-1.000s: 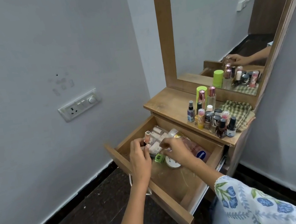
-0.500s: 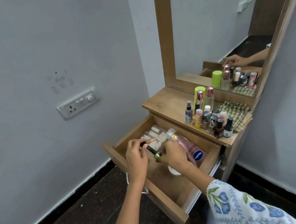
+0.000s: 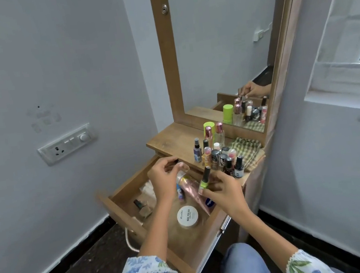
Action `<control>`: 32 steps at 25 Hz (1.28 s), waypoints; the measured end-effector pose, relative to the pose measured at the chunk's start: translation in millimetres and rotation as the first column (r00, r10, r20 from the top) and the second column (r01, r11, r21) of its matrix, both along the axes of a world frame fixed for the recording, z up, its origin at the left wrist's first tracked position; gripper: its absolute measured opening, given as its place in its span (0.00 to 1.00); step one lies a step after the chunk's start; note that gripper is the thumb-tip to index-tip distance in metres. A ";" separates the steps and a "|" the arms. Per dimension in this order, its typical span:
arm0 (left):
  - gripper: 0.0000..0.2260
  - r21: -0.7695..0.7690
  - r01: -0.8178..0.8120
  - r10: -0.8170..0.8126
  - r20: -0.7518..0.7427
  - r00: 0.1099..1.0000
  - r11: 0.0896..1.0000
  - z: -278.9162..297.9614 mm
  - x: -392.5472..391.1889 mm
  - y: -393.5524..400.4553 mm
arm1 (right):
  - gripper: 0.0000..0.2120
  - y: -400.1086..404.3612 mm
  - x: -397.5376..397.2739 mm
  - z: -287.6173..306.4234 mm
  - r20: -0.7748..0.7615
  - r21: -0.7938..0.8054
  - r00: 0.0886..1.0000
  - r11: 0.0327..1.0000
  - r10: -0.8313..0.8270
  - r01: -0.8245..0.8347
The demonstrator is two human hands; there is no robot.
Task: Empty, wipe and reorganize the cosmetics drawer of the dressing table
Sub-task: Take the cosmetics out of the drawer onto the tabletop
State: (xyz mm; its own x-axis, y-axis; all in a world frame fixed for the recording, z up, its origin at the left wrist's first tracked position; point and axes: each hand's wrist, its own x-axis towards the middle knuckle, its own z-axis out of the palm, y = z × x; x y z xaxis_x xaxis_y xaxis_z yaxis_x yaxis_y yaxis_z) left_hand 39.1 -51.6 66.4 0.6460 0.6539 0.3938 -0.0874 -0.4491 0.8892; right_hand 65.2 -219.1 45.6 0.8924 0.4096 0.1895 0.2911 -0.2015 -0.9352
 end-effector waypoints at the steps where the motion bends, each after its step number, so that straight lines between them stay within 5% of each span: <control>1: 0.11 -0.021 -0.001 0.002 0.013 1.000 1.000 1.2 8.8 -6.6 | 0.16 -5.2 0.6 1.8 0.011 0.014 1.000 1.000 -0.011 0.011; 11: 0.11 0.068 -0.036 0.040 -0.068 0.997 0.997 5.2 53.9 -23.3 | 0.18 -29.3 10.4 10.8 0.107 0.049 0.988 0.993 -0.108 0.103; 18: 0.17 -0.003 -0.015 0.015 -0.083 0.996 1.000 -4.1 52.9 -21.9 | 0.19 -28.5 6.0 11.6 0.138 0.081 0.987 0.994 -0.082 0.072; 26: 0.17 0.023 -0.031 0.031 -0.029 0.999 0.999 -10.5 31.0 -42.7 | 0.17 -45.4 27.2 54.0 0.371 0.094 0.919 0.990 -0.132 0.104; 29: 0.15 0.015 -0.029 0.029 0.014 0.999 0.999 -10.9 17.0 -55.9 | 0.17 -55.5 74.9 70.1 0.275 0.090 0.936 0.975 -0.218 0.201; 32: 0.13 0.000 -0.033 0.033 0.031 0.999 0.999 -10.7 6.9 -64.8 | 0.17 -56.3 116.6 66.5 0.194 -0.077 0.964 0.976 -0.184 0.202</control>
State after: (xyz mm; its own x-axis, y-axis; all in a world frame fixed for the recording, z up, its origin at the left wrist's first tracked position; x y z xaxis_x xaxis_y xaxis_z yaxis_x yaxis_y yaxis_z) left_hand 45.9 -116.4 55.7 0.6118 0.6745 0.4133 -0.0997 -0.4526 0.8861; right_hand 181.7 -275.4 112.1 0.9095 0.2569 0.3268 0.4035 -0.3566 -0.8426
